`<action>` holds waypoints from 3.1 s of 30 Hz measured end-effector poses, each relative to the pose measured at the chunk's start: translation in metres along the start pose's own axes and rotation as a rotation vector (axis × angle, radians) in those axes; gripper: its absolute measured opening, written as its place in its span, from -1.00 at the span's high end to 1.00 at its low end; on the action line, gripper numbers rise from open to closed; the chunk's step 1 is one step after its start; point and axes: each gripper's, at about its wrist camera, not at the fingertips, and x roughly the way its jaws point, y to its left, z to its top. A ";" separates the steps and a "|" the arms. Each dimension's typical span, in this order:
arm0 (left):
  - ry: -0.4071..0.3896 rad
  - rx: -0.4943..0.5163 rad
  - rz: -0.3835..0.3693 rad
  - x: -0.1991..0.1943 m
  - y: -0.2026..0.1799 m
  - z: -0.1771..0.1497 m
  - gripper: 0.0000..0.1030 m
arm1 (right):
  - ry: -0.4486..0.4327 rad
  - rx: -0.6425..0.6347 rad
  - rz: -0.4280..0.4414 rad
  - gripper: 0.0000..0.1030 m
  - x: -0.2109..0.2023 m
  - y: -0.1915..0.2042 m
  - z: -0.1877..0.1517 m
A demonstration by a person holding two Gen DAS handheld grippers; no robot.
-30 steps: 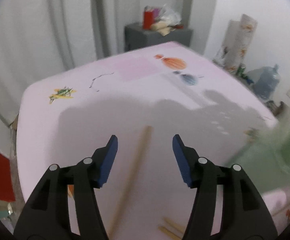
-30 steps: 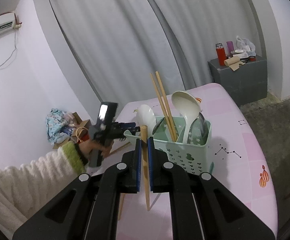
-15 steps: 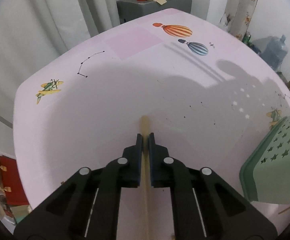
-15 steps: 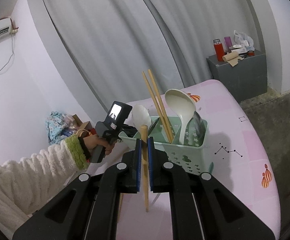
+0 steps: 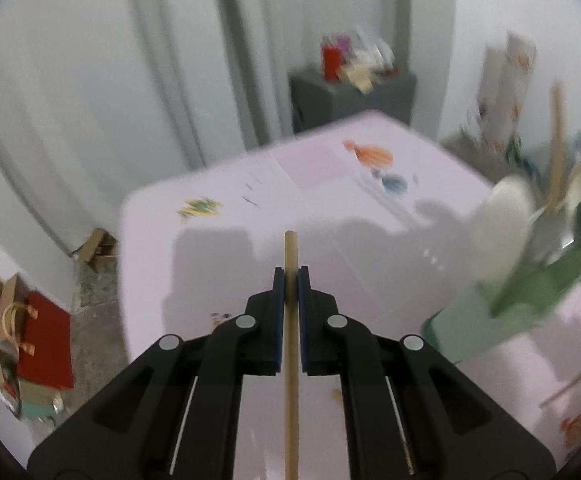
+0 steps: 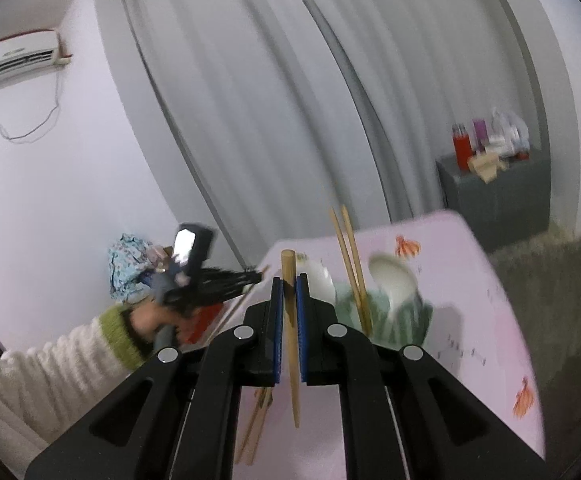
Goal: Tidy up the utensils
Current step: 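Carry the chopstick toward the basket with the left gripper while the right gripper lowers its chopstick into it, then open the left gripper over the green basket to drop its chopstick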
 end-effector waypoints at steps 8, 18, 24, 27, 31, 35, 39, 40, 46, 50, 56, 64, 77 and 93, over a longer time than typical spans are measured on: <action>-0.264 -0.241 -0.005 -0.126 0.005 -0.029 0.90 | -0.089 -0.160 -0.041 0.87 0.002 0.025 0.060; -0.450 -0.492 -0.093 -0.211 0.011 -0.079 0.90 | -0.130 -0.225 -0.116 0.87 0.021 0.024 0.098; -0.497 -0.527 -0.104 -0.228 0.006 -0.094 0.90 | -0.088 -0.234 -0.156 0.87 0.047 0.014 0.087; -0.503 -0.530 -0.115 -0.230 0.001 -0.094 0.90 | -0.061 -0.229 -0.173 0.87 0.063 0.004 0.074; -0.519 -0.514 -0.123 -0.231 -0.008 -0.092 0.90 | 0.016 -0.187 -0.148 0.87 0.082 -0.011 0.052; -0.534 -0.513 -0.139 -0.226 -0.013 -0.085 0.90 | 0.103 -0.184 -0.164 0.84 0.094 -0.021 0.037; -0.560 -0.514 -0.163 -0.222 -0.021 -0.074 0.90 | 0.024 -0.139 -0.151 0.28 0.067 -0.026 0.044; -0.569 -0.515 -0.172 -0.221 -0.023 -0.070 0.90 | 0.001 -0.127 -0.149 0.28 0.060 -0.028 0.047; -0.645 -0.506 -0.247 -0.207 -0.050 -0.035 0.90 | -0.073 -0.050 -0.129 0.26 0.008 -0.035 0.036; -0.684 -0.522 -0.297 -0.191 -0.076 -0.006 0.90 | -0.068 -0.036 -0.140 0.26 -0.013 -0.032 0.010; -0.756 -0.582 -0.267 -0.153 -0.116 0.029 0.90 | -0.030 0.044 -0.127 0.26 -0.027 -0.042 -0.022; -0.778 -0.698 -0.160 -0.101 -0.136 0.043 0.90 | -0.010 0.120 -0.127 0.26 -0.039 -0.064 -0.038; -0.809 -0.681 -0.050 -0.066 -0.145 0.045 0.90 | 0.037 0.179 -0.102 0.26 -0.018 -0.090 -0.044; -0.717 -0.583 -0.042 -0.074 -0.156 0.011 0.19 | 0.040 0.178 -0.103 0.26 -0.018 -0.084 -0.042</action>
